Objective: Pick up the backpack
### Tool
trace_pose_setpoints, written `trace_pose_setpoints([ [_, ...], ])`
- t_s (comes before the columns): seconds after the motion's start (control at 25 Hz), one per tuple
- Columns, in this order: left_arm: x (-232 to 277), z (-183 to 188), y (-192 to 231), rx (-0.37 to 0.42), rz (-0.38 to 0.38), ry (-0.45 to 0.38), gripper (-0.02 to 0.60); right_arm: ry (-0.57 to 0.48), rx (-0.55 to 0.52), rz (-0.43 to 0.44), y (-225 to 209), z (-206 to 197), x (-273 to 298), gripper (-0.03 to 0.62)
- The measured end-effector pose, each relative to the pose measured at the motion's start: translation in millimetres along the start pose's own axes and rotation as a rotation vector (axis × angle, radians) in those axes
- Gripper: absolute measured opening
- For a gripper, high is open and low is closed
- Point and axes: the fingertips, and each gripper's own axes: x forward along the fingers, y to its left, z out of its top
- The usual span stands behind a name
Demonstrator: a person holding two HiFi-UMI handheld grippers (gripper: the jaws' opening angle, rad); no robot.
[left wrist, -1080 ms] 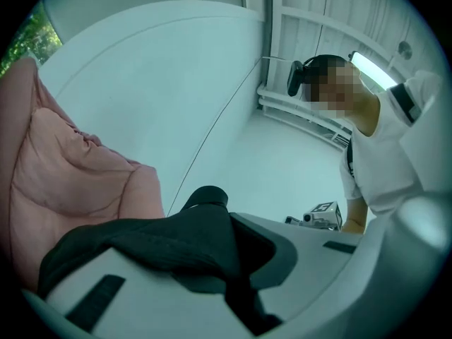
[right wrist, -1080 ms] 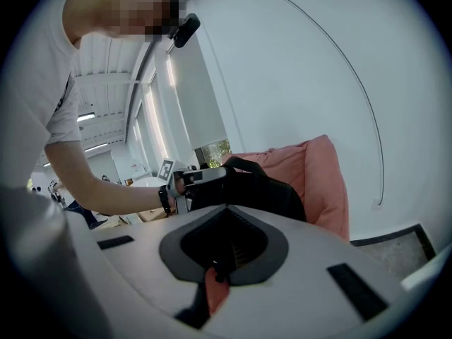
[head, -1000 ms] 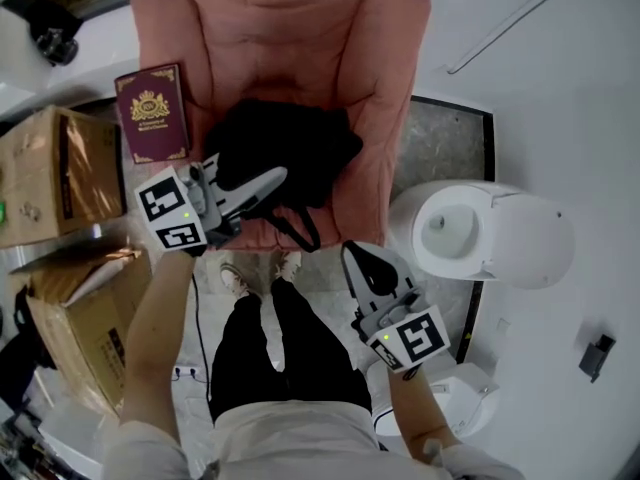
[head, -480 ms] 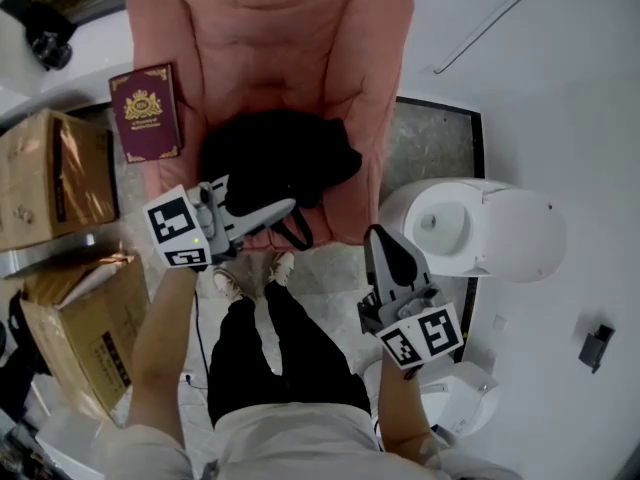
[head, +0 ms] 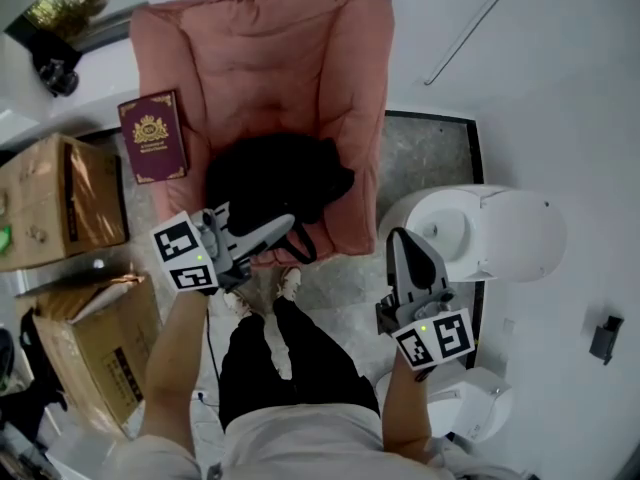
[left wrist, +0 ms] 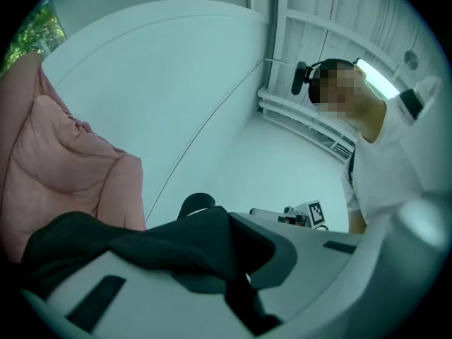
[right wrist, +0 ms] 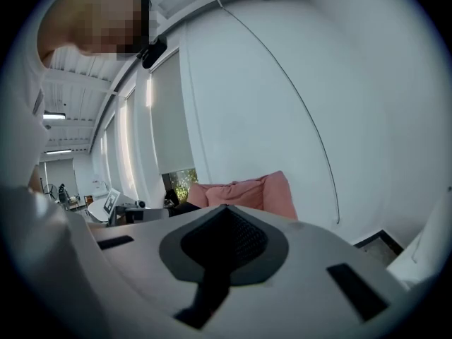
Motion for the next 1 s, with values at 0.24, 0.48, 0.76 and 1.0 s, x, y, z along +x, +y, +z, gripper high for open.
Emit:
trace_pose_setpoints([
  [0.24, 2.9, 33.3, -22.9, 0.083, 0.023, -0.004, 0.029, 0.001, -0.028, -0.021, -2.1, 15.8, -19.7, 0.020],
  [0.48, 2.4, 49.4, -54.4, 0.113, 0.047, 0.024, 0.029, -0.008, -0.068, -0.010, 6.5, 34.3, -32.3, 0.020],
  [0.76, -15.5, 48.1, -100.6, 0.063, 0.142, -0.024, 0.029, -0.044, -0.079, 0.032, 24.2, 56.9, -40.9, 0.020],
  [1.0, -26.7, 70.6, -129.9, 0.169, 0.191, -0.030, 0.028, -0.087, -0.108, 0.075, 31.8, 76.9, -45.7, 0.020],
])
